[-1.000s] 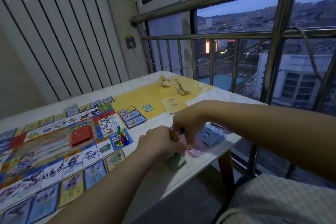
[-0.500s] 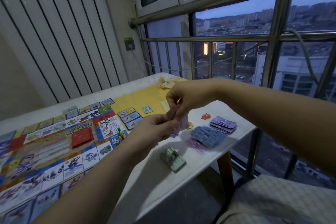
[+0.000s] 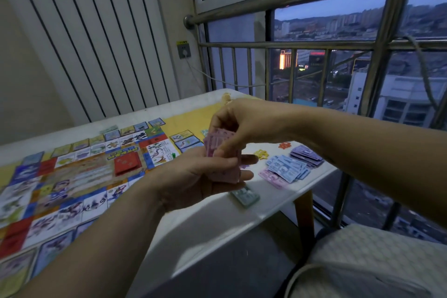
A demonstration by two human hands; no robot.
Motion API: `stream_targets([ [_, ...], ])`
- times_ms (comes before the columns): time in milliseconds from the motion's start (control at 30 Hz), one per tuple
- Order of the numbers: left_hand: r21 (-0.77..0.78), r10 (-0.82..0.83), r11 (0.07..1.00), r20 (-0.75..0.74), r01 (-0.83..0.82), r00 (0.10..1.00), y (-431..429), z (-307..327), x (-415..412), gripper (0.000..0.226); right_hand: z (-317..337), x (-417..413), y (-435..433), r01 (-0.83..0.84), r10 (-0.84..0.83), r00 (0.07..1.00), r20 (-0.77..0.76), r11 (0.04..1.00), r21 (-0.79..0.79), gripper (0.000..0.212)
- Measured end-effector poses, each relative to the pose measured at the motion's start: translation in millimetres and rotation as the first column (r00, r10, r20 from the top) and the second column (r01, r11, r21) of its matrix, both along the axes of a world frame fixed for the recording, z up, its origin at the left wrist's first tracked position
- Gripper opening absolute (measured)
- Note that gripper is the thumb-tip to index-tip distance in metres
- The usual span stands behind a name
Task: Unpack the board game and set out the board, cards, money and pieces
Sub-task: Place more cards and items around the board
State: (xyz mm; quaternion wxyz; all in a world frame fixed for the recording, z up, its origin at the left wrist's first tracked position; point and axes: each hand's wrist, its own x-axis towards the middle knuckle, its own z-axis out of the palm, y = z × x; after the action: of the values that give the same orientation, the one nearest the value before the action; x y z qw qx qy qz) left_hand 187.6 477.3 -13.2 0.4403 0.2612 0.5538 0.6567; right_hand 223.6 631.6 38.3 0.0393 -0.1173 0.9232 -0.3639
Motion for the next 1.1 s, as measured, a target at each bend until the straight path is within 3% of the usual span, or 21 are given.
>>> stream_targets([
  [167,-0.013,0.134,0.991,0.037,-0.134,0.99,-3,-10,16,0.024,-9,4,3,0.012,-0.01,1.0,0.029,0.999,-0.043,0.013],
  [233,-0.006,0.228,0.974,0.095,-0.228,0.969,-6,-14,15,0.023,-13,7,15,0.045,-0.037,0.998,-0.045,0.979,0.2,0.028],
  [300,0.038,0.296,0.951,0.182,-0.307,0.938,-11,-16,13,0.035,-28,11,25,0.059,-0.022,0.997,-0.068,0.783,0.619,0.039],
  [367,0.069,0.319,0.936,0.241,-0.344,0.917,-15,-18,12,0.041,-49,14,31,0.004,-0.025,1.0,0.011,0.509,0.861,0.048],
  [433,0.08,0.316,0.933,0.291,-0.352,0.903,-17,-19,15,0.039,-62,15,33,-0.043,-0.038,0.997,0.063,0.39,0.92,0.056],
  [600,0.078,0.3,0.924,0.459,-0.374,0.836,-17,-23,22,0.033,-65,-4,31,-0.107,-0.05,0.991,0.121,0.228,0.968,0.061],
  [767,0.085,0.322,0.907,0.492,-0.413,0.809,-20,-22,20,0.032,-62,-26,32,-0.121,-0.11,0.982,0.156,0.272,0.955,0.063],
  [1000,0.093,0.304,0.913,0.491,-0.397,0.816,-20,-21,17,0.032,-52,-40,26,-0.265,-0.081,0.947,0.31,0.347,0.9,0.038],
  [1100,0.089,0.309,0.911,0.5,-0.403,0.809,-18,-22,14,0.031,-53,-41,27,-0.28,-0.081,0.941,0.33,0.368,0.887,0.038],
])
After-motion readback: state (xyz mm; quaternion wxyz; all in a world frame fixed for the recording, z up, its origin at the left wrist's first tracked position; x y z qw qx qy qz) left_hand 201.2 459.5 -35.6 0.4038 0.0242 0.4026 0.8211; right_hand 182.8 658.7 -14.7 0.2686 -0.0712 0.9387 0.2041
